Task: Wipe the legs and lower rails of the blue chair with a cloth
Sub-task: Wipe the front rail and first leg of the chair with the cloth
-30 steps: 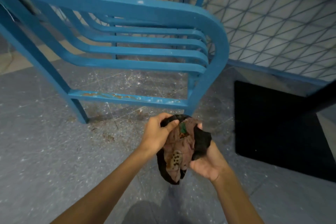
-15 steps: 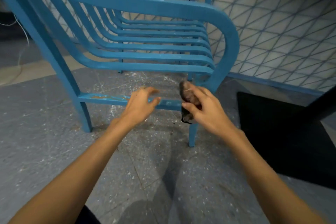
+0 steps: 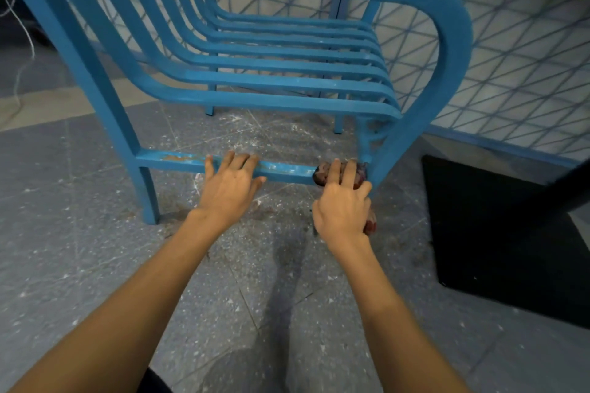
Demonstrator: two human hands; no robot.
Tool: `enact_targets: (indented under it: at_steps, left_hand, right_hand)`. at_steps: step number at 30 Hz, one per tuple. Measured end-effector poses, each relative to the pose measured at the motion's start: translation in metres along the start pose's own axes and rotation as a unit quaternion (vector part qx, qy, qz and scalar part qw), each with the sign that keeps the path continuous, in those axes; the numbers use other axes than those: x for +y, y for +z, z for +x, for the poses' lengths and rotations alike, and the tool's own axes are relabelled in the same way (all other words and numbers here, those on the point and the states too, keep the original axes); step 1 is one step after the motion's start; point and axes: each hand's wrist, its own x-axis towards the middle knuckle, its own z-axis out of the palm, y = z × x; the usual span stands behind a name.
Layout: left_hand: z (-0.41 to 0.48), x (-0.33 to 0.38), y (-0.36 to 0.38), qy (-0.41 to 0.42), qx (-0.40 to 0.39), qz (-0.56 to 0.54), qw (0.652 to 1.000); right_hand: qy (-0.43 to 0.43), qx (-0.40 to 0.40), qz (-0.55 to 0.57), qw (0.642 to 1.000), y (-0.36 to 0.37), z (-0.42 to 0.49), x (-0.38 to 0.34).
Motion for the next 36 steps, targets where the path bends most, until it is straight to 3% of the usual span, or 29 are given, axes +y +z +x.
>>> enact_targets:
  at_steps: [4, 10, 13, 16, 24, 32, 36]
  left_hand:
    - [0.004, 0.002, 0.003, -0.014, 0.013, -0.009, 1.000]
    - [0.002, -0.003, 0.007, -0.006, 0.016, -0.025, 1.000]
    - [-0.001, -0.005, 0.008, 0.002, 0.009, -0.026, 1.000]
    - [-0.004, -0.010, 0.009, 0.011, -0.002, -0.011, 1.000]
    - [-0.004, -0.012, 0.008, 0.016, -0.022, -0.003, 1.000]
    - [-0.003, -0.012, 0.006, 0.003, -0.036, -0.004, 0.999]
    - [-0.003, -0.012, 0.007, 0.003, -0.029, -0.012, 0.999]
  right_hand:
    - [-0.119, 0.044, 0.015, 0.992, 0.014, -0.025, 0.015]
    - [-0.008, 0.043, -0.026, 0.999, -0.014, -0.010, 0.017]
    - [-0.048, 0.029, -0.048, 0.997, -0.019, 0.016, -0.008]
    - [-0.070, 0.005, 0.002, 0.998, -0.014, 0.033, -0.010]
    - [-0.185, 0.062, -0.066, 0.978, -0.001, 0.009, 0.030]
    - [-0.153, -0.070, -0.009, 0.986, -0.005, 0.040, 0.004]
    - [-0.246, 0.046, 0.006, 0.968, 0.008, 0.032, 0.027]
